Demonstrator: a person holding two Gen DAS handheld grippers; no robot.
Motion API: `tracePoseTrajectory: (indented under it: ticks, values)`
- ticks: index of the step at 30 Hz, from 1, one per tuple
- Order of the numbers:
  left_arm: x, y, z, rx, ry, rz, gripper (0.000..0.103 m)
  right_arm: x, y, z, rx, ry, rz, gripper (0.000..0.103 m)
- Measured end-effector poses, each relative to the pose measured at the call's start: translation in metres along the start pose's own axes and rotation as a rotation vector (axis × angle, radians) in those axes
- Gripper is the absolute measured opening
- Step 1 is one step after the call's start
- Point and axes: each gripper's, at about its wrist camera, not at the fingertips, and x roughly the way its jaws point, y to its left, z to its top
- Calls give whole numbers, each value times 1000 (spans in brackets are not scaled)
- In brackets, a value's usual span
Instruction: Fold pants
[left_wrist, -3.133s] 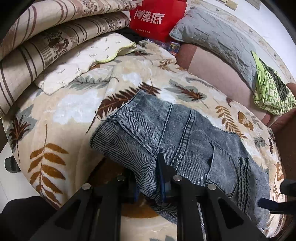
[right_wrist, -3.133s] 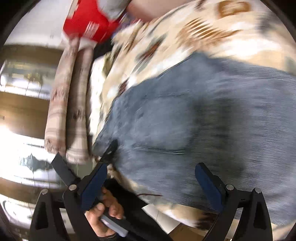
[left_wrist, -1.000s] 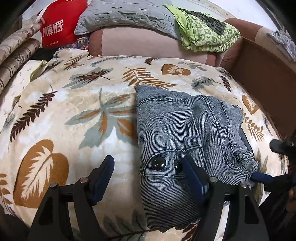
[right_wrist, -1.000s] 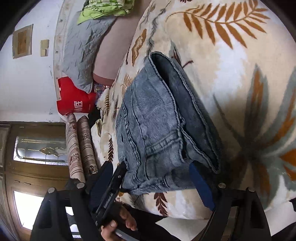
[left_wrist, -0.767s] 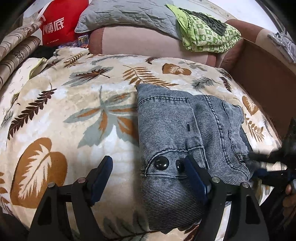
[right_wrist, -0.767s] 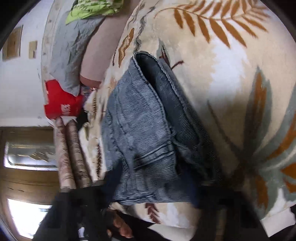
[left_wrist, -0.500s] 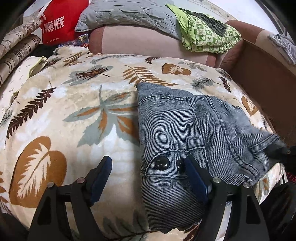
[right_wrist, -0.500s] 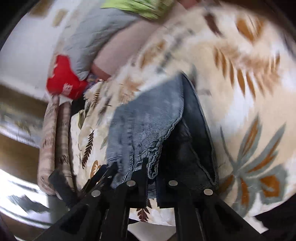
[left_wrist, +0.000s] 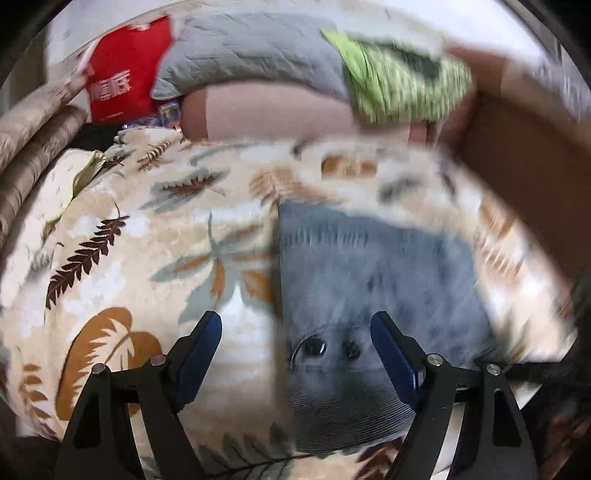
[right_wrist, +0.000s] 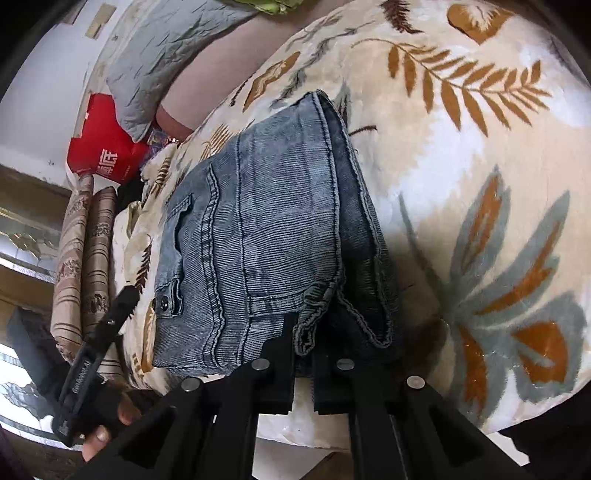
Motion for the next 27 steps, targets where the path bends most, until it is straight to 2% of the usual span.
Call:
tracePoseTrajectory:
  ticks: [1,3,6,8,10,14,16,18,21,22,23,24,25,26,27]
  values:
    - [15,-6,-6,41,62,20,83,4,0,-1,2,-1,3,7]
    - [21,-7,-14,40,34,39,85,3,-2,0,-9,11,-3,9]
    - [21,-6,-10,48,57,36,85,-11,2,3,-60,60,-46,14]
    - [22,-5,-12,45,51,35,85,-30,12,8,-109,40,-116,18]
    - [22,-5,-12,40,51,34,85,-55,28,20,-148,-32,-144,21]
    - [19,-6,-12,41,51,33,85,-68,67,50,-209,-113,-69,55]
    - [20,-6,-11,40,51,32,85,-55,95,69,-286,-125,-18,58]
    - [20,-6,-11,43,50,32,85,-35,109,85,-303,-109,27,58]
    - [21,-5,-12,39,53,23,85,8,97,100,-269,-26,39,58]
    - [21,-5,-12,38,53,19,85,36,76,107,-213,44,13,58]
    - [22,-5,-12,37,57,16,85,50,57,108,-159,84,-7,38]
    - [22,-4,-12,35,53,13,85,64,33,109,-75,109,-1,5]
    - [21,-4,-12,35,54,10,85,61,17,109,-19,81,7,4]
    - [22,-3,-12,33,54,7,85,57,13,107,-2,81,36,4]
    - [23,-4,-11,33,56,8,85,54,14,105,-18,79,29,4]
